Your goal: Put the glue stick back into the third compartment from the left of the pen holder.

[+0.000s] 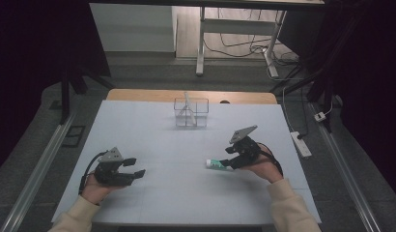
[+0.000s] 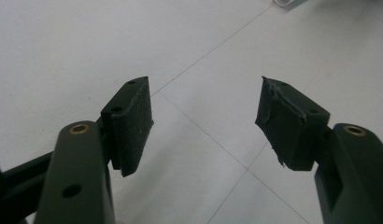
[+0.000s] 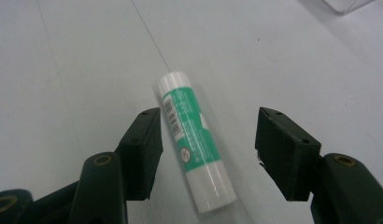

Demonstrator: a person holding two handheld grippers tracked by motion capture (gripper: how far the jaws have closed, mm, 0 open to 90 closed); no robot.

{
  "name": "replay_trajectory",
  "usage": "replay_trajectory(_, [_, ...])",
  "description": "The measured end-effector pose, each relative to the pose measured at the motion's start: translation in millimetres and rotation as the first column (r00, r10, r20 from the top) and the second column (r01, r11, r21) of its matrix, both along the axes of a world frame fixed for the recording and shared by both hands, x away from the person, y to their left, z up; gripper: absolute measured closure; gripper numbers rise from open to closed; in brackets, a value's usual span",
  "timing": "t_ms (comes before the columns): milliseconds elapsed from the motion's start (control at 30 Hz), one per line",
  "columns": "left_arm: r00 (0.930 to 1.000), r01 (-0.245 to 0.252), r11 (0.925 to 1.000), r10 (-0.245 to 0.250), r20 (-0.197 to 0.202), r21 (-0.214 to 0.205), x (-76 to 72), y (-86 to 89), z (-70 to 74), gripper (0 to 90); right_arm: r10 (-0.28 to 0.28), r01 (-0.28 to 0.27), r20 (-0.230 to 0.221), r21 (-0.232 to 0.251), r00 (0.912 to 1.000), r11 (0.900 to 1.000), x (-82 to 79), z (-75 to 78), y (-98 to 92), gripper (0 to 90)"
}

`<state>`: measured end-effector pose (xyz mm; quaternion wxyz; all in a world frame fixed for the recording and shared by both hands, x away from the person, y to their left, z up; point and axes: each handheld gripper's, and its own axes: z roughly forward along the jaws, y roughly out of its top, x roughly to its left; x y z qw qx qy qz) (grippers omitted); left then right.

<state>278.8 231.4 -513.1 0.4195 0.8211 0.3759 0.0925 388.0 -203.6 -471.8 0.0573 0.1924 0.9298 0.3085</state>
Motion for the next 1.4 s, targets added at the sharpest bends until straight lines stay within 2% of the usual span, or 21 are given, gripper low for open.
replay_trajectory(400, [1.0,0.0,1.0,0.0,-0.001,0.001,-0.1,0.3,-0.1,35.1,0.017,-0.021,-0.046,-0.071,0.9988,0.9972,2.7,-10.3,-0.3,39.2])
replay_trajectory(700, [1.0,-0.001,1.0,0.001,-0.002,0.002,-0.7,0.7,0.0,35.1,0.024,-0.035,-0.073,-0.155,0.9971,0.9874,2.5,-19.1,4.2,38.5])
replay_trajectory(1000, [1.0,0.001,1.0,-0.001,-0.002,0.004,-0.7,0.7,-0.3,35.1,0.062,-0.071,-0.054,-0.203,0.9966,0.9766,2.1,-24.1,6.7,55.7])
replay_trajectory(1100, [1.0,0.0,1.0,0.0,-0.001,0.003,-0.7,0.8,-0.2,35.1,0.075,-0.084,-0.052,-0.21,0.9958,0.9741,2.0,-24.7,6.7,58.4])
replay_trajectory(1167, [1.0,-0.001,1.0,0.001,-0.001,0.002,-0.6,1.0,-0.2,35.2,0.088,-0.096,-0.044,-0.227,0.9951,0.9691,1.9,-25.0,6.4,62.1])
replay_trajectory(1333, [1.0,-0.002,1.0,0.002,0.001,0.002,-0.8,1.0,0.2,35.2,0.099,-0.106,-0.042,-0.226,0.9942,0.9683,2.1,-25.3,5.7,64.3])
replay_trajectory(1400, [1.0,-0.003,1.0,0.003,0.002,0.001,-1.1,0.9,0.7,35.2,0.096,-0.102,-0.037,-0.213,0.9947,0.9717,2.1,-23.5,5.6,64.3])
